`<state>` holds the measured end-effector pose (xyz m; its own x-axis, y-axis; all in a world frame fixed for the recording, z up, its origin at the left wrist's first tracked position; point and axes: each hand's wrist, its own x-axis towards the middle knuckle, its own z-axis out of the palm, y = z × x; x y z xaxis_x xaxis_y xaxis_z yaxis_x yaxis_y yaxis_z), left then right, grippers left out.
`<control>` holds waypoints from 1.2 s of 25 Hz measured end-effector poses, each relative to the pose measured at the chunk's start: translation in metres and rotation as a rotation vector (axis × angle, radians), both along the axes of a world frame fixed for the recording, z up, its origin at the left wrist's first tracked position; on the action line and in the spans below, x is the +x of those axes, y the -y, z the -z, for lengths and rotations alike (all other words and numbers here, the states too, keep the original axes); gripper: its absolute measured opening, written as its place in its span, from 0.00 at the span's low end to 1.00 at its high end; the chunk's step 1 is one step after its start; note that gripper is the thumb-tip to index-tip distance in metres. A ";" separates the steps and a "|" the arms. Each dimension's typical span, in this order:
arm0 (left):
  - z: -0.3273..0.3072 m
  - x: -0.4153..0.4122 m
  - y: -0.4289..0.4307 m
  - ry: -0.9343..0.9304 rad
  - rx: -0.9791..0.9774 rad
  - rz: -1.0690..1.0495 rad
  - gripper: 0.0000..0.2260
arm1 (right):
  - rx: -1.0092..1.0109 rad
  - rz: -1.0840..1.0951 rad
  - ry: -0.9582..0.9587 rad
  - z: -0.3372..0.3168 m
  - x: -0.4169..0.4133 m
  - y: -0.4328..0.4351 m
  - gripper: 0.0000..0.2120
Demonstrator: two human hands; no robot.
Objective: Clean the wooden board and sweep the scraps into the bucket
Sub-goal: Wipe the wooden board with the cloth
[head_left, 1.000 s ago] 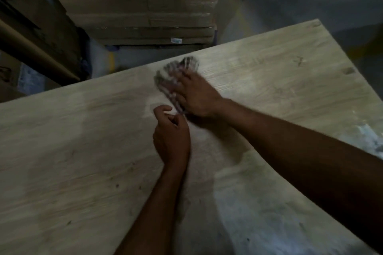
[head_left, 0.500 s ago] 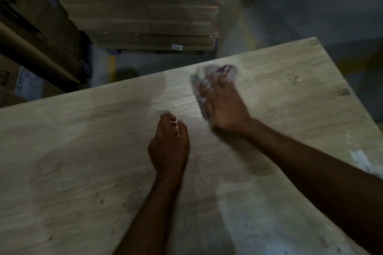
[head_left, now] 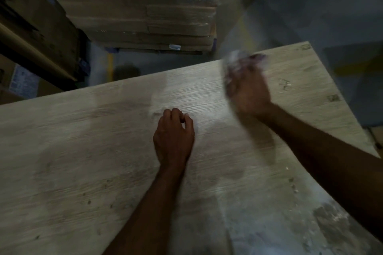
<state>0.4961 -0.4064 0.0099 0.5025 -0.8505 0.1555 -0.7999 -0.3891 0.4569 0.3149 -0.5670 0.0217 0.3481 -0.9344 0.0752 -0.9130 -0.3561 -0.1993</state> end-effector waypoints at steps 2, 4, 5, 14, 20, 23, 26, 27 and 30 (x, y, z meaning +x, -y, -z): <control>-0.003 -0.001 0.002 -0.013 0.005 -0.018 0.07 | -0.007 -0.451 -0.075 0.016 0.007 -0.035 0.30; -0.007 -0.001 0.002 -0.043 -0.022 -0.039 0.08 | -0.004 -0.191 0.024 0.013 0.004 -0.023 0.30; -0.008 -0.001 0.001 -0.052 -0.038 -0.039 0.08 | -0.004 0.094 0.095 0.012 0.006 -0.020 0.30; -0.006 -0.002 -0.007 -0.158 -0.205 -0.059 0.05 | -0.062 0.281 0.055 0.016 -0.002 -0.079 0.30; -0.010 0.004 -0.050 -0.481 -0.322 0.058 0.14 | -0.032 0.001 0.086 0.009 -0.004 -0.109 0.29; -0.008 -0.012 -0.096 -0.412 -0.244 0.122 0.16 | -0.027 0.109 0.065 0.012 -0.001 -0.160 0.28; -0.008 -0.023 -0.132 -0.387 -0.248 0.120 0.15 | -0.087 -0.454 0.006 0.012 -0.020 -0.202 0.26; -0.007 -0.023 -0.142 -0.414 -0.249 0.117 0.14 | -0.059 -0.211 0.066 0.006 -0.031 -0.187 0.28; -0.008 -0.019 -0.155 -0.539 -0.282 0.070 0.12 | 0.001 0.178 0.083 0.000 -0.012 -0.207 0.30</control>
<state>0.4767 -0.2519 0.0183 0.5172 -0.8476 0.1190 -0.4471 -0.1489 0.8820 0.3026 -0.3604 0.0220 0.1703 -0.9807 0.0956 -0.9418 -0.1906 -0.2769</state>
